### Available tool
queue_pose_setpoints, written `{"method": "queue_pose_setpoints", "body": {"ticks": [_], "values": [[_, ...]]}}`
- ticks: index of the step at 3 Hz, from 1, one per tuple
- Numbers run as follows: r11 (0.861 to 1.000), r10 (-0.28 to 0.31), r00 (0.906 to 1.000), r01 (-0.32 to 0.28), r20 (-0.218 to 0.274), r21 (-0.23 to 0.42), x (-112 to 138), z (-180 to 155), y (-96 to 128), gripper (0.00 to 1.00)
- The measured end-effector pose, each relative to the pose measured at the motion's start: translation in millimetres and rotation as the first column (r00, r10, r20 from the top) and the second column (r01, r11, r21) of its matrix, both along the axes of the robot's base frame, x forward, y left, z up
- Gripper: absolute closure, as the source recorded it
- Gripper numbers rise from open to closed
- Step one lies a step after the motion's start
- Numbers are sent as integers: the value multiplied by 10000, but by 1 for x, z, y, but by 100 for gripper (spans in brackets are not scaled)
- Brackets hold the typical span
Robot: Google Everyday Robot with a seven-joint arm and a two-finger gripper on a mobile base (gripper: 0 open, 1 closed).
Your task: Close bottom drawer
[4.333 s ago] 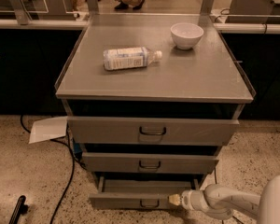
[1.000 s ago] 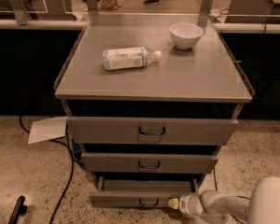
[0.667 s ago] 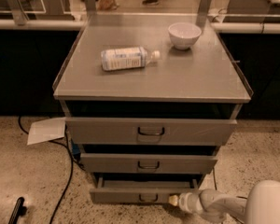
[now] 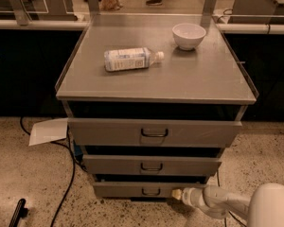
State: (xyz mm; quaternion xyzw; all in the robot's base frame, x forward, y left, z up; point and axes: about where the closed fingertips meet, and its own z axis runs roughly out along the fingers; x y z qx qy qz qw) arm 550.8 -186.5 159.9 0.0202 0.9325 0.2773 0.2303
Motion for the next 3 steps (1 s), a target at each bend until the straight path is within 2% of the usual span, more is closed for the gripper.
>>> {"method": "queue_pose_setpoints", "body": {"ticks": [2,3], "values": [[9983,-574,9974,577,430,-63,25,3,-11,100],[9983,-575,9974,578,430,-62,21,3,-11,100]]}}
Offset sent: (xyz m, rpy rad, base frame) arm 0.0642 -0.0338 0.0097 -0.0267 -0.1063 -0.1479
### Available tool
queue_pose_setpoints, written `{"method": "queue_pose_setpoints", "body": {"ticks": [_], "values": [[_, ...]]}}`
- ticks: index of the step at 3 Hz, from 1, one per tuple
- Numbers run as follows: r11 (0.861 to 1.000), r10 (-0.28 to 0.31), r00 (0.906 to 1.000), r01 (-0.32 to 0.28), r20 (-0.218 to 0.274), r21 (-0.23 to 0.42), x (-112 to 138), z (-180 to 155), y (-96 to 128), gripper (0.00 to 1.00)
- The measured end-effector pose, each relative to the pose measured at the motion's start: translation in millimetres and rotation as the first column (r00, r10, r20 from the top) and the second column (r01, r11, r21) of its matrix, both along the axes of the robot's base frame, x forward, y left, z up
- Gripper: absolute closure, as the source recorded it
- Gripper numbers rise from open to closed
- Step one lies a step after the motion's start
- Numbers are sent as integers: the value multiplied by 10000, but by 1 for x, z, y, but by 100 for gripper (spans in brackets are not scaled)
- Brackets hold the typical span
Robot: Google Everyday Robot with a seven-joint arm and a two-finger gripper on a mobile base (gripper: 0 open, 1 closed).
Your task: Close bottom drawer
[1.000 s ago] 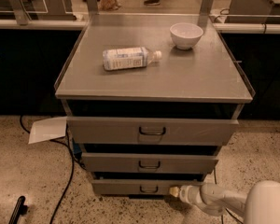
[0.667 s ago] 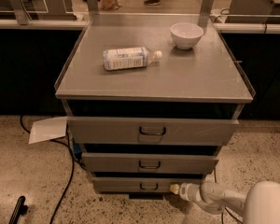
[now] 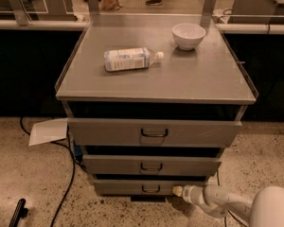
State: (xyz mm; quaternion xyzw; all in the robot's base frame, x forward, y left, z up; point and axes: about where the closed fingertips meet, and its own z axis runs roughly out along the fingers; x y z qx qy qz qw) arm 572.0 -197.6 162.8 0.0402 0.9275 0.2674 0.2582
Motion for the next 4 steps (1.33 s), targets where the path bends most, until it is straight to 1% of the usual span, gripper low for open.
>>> {"method": "queue_pose_setpoints", "body": {"ticks": [1,2,3,4], "values": [[9974,724,9957,-719,-585,108,-10,-5,1,100],[9915,1254,9854,-1203,-1153,503,-53,4,-7,84],[9882,1492,9761,-1415,-1578,591,-88,10,-14,66],[9884,1510,9681,-1445,-1998,466,-106,15,-19,43]]}}
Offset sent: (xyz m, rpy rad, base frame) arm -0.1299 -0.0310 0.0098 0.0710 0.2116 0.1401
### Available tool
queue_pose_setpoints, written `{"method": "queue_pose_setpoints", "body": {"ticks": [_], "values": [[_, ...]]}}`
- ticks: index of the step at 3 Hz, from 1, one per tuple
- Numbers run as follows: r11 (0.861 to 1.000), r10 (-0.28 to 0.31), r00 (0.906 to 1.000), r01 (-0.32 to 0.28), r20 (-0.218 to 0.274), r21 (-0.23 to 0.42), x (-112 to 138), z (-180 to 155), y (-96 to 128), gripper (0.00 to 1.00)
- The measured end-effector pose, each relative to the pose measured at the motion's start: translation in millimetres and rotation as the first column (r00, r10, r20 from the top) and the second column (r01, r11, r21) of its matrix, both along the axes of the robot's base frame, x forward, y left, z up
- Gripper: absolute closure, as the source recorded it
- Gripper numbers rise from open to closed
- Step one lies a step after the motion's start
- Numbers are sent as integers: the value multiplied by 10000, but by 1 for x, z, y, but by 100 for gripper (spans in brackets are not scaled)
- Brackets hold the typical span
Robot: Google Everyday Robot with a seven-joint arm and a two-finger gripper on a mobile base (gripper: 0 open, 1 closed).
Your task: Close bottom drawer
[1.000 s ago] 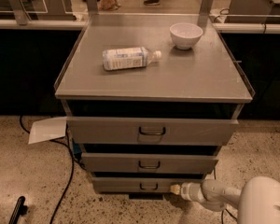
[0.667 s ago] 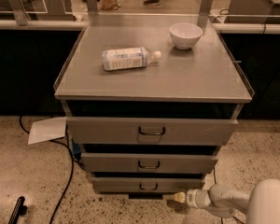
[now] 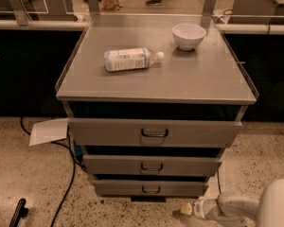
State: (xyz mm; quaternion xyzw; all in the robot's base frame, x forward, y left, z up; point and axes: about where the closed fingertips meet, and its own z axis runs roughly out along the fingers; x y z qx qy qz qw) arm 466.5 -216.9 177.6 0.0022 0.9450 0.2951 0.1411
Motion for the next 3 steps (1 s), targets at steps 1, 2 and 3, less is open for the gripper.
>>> {"method": "queue_pose_setpoints", "body": {"ticks": [1,2,3], "values": [[10000,1,10000,-1,-2,-1,0,0,0,19],[10000,1,10000,-1,-3,0,0,0,0,0],[10000,1,10000,-1,-3,0,0,0,0,0]]}}
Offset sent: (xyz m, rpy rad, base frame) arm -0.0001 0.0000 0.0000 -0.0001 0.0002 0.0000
